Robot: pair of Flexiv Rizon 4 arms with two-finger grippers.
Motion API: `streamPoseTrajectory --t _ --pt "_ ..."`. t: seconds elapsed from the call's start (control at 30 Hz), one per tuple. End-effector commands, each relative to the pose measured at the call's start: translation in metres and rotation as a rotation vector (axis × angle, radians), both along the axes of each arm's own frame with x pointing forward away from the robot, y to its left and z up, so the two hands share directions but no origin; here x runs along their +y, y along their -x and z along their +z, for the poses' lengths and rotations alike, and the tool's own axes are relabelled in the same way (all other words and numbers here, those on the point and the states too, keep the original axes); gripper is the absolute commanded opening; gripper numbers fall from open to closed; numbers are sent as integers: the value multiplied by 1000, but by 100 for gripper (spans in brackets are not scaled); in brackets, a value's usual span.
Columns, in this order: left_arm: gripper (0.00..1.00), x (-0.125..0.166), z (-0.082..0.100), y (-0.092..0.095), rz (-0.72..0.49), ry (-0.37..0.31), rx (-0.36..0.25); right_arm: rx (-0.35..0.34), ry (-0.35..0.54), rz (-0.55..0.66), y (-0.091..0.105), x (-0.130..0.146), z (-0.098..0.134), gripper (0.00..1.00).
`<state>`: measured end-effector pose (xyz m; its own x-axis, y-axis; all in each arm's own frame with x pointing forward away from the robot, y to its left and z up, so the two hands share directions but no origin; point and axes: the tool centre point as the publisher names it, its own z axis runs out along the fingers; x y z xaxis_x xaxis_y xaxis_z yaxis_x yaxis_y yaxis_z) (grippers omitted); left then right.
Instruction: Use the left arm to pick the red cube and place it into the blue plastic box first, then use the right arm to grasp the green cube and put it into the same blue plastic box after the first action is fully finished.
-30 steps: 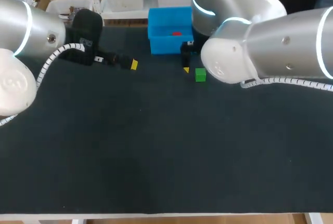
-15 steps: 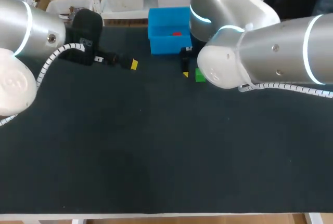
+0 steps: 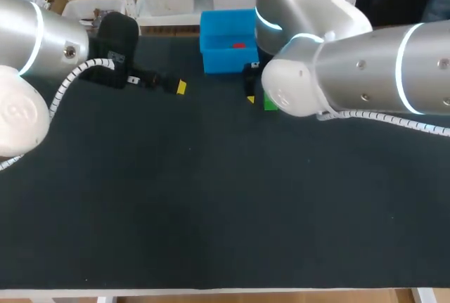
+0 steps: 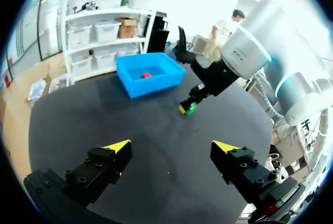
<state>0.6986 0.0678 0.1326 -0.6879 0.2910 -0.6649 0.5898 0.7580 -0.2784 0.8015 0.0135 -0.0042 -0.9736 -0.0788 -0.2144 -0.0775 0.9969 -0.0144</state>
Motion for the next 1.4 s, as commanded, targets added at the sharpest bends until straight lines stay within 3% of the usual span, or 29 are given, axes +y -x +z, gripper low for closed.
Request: streamPoseTrajectory --t 0.03,0.33,0.37,0.4,0.5,0.87,1.07,1.23,1.4 --pt "100 2 -1 0 -5 7 -3 4 2 -4 -4 1 -3 100" --pt "100 2 -1 0 -5 7 -3 12 4 -12 -6 0 -10 100" --pt "100 2 -1 0 -5 7 -3 12 3 -14 -5 0 -10 80" --pt "100 2 -1 0 -5 7 -3 13 0 -21 -5 0 -10 40" --pt "100 2 -1 0 -5 7 -3 13 0 -33 -6 -2 -12 0" --pt "100 2 -1 0 -5 7 -3 22 -8 -40 -5 -2 -14 0" --pt "100 2 -1 0 -5 7 -3 13 -10 -48 -2 -4 -2 0" --pt "100 2 -1 0 -5 7 -3 -16 -13 -57 -2 -5 22 0" --pt "100 2 -1 0 -5 7 -3 -71 -64 -63 -5 -4 61 0"
